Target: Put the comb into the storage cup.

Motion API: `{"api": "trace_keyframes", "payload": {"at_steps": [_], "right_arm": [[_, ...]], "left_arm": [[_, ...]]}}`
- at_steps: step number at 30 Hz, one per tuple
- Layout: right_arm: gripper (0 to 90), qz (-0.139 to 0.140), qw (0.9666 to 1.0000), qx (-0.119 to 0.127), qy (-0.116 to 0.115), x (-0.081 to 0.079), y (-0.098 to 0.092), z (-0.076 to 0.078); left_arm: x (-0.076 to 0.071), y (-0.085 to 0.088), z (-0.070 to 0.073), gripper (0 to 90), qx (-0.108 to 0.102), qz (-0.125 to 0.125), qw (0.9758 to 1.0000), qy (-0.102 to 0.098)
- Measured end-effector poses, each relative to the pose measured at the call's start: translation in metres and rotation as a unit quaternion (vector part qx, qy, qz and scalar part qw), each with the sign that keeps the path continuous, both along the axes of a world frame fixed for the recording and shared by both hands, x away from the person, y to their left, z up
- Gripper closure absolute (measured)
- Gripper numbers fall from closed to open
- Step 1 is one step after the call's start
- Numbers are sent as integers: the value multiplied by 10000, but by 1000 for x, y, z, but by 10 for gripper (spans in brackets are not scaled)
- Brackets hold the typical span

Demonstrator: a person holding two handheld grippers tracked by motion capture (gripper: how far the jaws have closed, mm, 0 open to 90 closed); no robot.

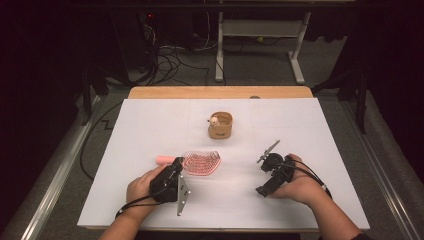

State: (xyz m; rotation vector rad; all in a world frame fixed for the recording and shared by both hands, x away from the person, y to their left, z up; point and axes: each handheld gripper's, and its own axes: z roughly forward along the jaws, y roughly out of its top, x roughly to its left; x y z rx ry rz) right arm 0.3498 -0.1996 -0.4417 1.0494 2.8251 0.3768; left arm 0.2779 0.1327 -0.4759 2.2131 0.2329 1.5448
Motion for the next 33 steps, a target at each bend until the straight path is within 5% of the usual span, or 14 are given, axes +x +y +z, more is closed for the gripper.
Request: {"api": "trace_keyframes", "payload": {"at_steps": [8, 17, 21, 28, 33], "right_arm": [[3, -337, 9942, 838, -576, -6, -12, -6], [2, -576, 9747, 1750, -1266, -11, -16, -14], [2, -686, 9645, 2054, -1514, -15, -18, -20], [2, -964, 9406, 2629, -1922, -25, -26, -30], [2, -988, 9312, 2762, -2164, -31, -27, -32]], "left_arm": [[1, 5, 8, 811, -397, 14, 9991, 119], [3, 12, 17, 812, -997, -10, 9944, 350], [5, 18, 23, 812, -1429, -43, 9881, 558], [7, 25, 29, 812, -2022, -110, 9756, 851], [9, 29, 32, 811, -2448, -198, 9633, 1087]]}}
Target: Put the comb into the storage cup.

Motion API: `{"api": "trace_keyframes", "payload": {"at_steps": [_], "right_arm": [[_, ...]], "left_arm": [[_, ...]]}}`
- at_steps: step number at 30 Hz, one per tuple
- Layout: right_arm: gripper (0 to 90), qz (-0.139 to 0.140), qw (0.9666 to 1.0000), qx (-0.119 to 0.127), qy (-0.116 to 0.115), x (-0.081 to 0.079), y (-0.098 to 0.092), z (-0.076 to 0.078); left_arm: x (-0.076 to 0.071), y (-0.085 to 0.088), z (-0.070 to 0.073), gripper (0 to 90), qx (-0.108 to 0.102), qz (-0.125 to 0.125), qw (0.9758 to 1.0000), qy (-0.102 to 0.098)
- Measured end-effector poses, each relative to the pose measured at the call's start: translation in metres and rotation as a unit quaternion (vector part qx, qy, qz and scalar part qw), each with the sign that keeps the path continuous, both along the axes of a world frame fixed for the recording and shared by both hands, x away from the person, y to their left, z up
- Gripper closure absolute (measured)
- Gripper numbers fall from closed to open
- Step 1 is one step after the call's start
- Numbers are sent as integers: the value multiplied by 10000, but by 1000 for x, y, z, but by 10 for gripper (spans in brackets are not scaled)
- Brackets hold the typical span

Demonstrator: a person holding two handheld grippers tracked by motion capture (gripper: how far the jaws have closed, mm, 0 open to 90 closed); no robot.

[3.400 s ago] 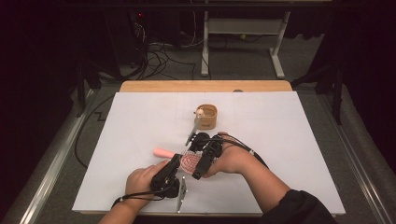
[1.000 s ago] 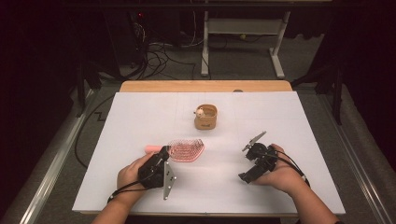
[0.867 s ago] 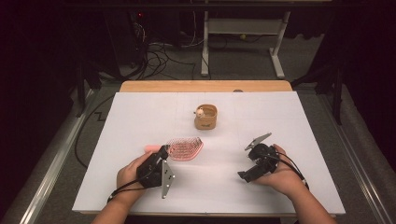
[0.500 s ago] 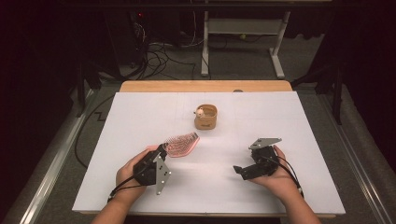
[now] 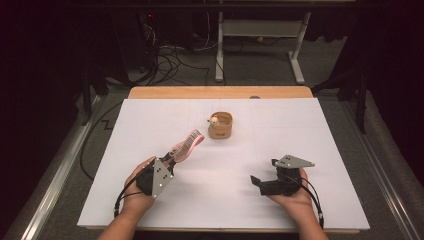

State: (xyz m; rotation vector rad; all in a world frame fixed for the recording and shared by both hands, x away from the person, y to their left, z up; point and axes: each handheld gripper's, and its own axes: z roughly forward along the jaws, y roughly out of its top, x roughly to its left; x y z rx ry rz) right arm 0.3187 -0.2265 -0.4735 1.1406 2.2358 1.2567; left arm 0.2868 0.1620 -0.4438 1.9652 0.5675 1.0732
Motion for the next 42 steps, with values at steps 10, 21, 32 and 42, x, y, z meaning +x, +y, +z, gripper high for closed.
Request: {"api": "trace_keyframes", "payload": {"at_steps": [10, 21, 32, 42], "right_arm": [[2, 132, 9996, -8, -259, -10, 4, 0], [2, 83, 9995, 101, -302, -11, 4, 0], [2, 206, 9989, 185, -370, -12, 20, 3], [2, 562, 9967, 317, -497, -10, 55, 13]], "left_arm": [[2, 5, 3, 812, -634, -188, 9972, 356], [4, 6, 3, 812, -1066, -354, 9917, 620], [3, 3, 4, 812, -1199, -394, 9898, 659], [1, -6, 5, 812, -1045, -389, 9921, 570]]}}
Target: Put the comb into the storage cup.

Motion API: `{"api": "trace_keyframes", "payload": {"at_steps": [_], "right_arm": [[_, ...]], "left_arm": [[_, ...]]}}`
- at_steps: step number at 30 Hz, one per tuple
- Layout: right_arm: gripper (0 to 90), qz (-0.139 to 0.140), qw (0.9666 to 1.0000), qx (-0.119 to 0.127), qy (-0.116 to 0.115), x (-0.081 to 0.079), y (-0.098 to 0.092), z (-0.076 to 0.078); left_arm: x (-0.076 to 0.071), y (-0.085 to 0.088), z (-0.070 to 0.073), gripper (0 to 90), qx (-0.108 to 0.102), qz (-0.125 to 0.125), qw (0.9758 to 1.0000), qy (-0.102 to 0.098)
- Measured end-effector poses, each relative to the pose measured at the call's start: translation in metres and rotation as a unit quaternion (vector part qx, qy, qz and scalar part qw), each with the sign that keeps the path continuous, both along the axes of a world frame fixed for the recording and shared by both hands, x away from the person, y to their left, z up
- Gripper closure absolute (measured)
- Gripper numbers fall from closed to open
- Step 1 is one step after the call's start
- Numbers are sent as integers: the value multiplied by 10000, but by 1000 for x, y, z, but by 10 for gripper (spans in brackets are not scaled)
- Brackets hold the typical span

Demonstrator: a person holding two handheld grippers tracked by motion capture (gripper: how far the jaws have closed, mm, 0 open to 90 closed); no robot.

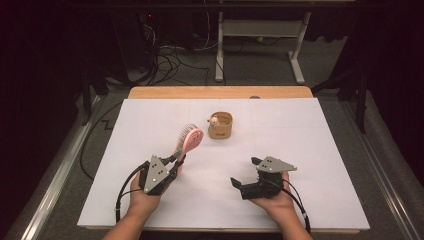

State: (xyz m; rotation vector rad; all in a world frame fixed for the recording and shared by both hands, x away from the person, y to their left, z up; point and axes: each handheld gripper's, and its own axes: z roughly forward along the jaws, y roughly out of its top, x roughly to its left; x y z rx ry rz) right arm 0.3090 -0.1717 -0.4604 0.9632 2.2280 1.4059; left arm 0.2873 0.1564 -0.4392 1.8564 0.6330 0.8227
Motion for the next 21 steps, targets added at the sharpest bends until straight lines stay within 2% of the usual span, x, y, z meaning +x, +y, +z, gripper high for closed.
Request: {"api": "trace_keyframes", "payload": {"at_steps": [6, 14, 21], "right_arm": [[2, 91, 9999, 39, -38, 5, 13, 8], [2, 126, 9996, 208, -116, 10, 19, 20], [2, 223, 9988, 347, -249, 16, 29, 33]], "left_arm": [[1, -4, 5, 812, -35, -33, 10000, -46], [5, -14, 17, 812, 54, -81, 9998, -161], [11, -31, 16, 812, -104, -136, 9997, -177]]}}
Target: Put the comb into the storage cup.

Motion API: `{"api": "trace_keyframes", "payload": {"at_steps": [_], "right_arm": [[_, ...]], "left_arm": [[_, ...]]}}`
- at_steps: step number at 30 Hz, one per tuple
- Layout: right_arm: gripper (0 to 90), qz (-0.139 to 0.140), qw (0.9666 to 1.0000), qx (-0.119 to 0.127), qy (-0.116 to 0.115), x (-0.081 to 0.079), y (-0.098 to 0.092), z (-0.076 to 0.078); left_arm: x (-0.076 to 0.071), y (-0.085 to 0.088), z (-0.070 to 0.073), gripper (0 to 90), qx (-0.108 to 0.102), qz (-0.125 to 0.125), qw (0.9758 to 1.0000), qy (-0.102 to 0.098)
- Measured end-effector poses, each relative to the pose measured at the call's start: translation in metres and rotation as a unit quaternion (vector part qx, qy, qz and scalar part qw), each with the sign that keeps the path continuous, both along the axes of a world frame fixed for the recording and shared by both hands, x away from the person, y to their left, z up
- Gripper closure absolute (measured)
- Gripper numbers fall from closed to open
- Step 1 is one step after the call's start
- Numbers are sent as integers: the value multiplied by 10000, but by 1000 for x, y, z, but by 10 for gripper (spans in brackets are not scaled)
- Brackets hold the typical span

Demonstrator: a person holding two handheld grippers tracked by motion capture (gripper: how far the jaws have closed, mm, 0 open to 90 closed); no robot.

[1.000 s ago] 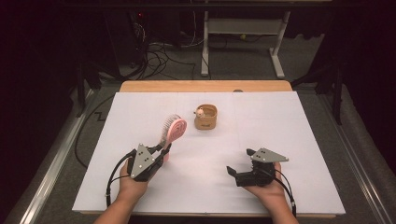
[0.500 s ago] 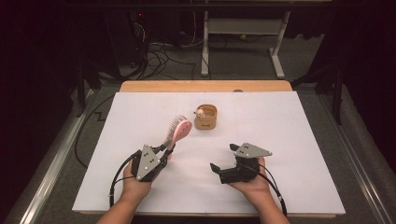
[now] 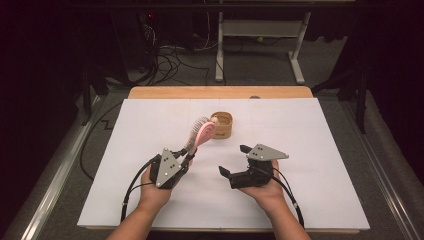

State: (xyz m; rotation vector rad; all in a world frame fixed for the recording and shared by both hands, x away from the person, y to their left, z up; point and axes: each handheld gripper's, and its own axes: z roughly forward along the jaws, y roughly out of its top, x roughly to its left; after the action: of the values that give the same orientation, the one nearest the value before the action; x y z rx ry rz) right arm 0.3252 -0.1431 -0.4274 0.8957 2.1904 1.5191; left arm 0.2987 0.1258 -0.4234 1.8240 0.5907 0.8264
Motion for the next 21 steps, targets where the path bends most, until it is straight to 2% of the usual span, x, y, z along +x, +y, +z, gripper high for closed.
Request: {"api": "trace_keyframes", "payload": {"at_steps": [4, 6, 8, 11, 21], "right_arm": [[2, 94, 9999, 46, -24, 6, 8, 4], [3, 171, 9998, 115, 11, 6, 13, 4], [2, 214, 9997, 132, -26, 5, 16, 2], [2, 268, 9995, 129, -45, 1, 19, 2], [2, 345, 9987, 294, -241, -11, 21, 14]], "left_arm": [[2, -9, -7, 812, -32, -110, 9999, 11], [0, -15, -11, 812, 53, -182, 9998, -15], [-2, -19, -14, 812, 159, -213, 9996, -12], [-4, -21, -19, 812, 213, -248, 9995, 34], [-8, -25, -24, 812, 396, -295, 9988, 46]]}}
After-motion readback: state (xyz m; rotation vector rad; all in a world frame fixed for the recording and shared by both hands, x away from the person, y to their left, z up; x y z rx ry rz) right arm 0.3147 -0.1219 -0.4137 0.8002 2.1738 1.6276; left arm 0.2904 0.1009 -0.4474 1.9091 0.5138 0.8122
